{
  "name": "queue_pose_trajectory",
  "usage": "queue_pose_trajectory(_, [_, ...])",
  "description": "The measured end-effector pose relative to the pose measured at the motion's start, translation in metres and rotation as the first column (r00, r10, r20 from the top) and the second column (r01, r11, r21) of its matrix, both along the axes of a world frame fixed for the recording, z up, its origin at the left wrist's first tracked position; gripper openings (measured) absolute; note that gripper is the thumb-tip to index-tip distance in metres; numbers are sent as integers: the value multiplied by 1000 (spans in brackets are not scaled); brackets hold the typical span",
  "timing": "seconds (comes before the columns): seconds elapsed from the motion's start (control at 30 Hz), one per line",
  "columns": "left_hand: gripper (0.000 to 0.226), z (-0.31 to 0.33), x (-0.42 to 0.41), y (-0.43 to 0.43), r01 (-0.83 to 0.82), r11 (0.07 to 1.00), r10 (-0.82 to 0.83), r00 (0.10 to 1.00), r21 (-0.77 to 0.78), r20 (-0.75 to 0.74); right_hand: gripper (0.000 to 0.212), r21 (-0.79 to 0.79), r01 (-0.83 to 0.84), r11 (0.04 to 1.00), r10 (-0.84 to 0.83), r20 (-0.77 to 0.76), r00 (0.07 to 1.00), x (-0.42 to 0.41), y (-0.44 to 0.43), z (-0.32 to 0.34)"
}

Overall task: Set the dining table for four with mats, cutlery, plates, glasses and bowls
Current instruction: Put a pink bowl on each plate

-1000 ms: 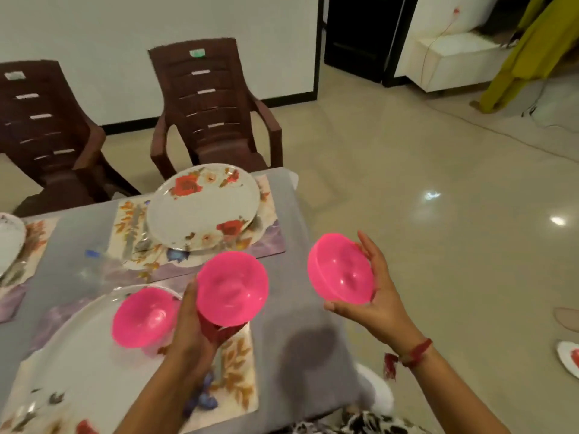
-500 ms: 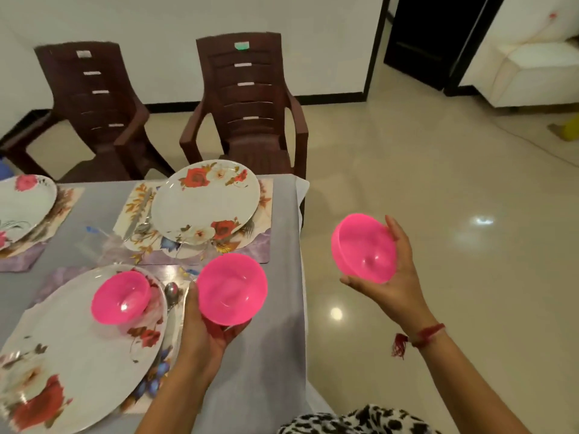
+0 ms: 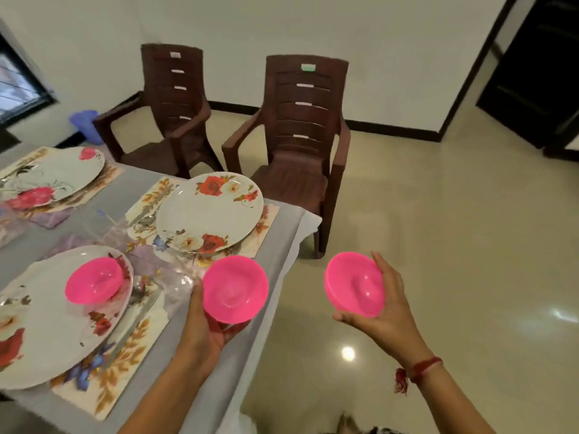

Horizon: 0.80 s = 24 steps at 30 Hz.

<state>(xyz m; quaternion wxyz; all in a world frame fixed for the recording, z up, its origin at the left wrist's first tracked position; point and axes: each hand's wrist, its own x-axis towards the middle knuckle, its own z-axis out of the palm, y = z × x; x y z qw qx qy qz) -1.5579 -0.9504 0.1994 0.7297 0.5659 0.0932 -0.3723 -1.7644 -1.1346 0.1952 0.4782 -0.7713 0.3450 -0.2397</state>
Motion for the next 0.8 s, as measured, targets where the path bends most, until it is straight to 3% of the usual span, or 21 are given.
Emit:
queue_pose_trajectory(0.5, [31,4,-28,-86,-296,955,297,950,-18,96,115,-42,-257,965,258,21,966,69,-156,-13])
queue_pose_trajectory(0.8, [47,-19,37,-141,-516,856,517,852,-37,82,118,-54,-484,873,484,-27,875,213,-235,-14])
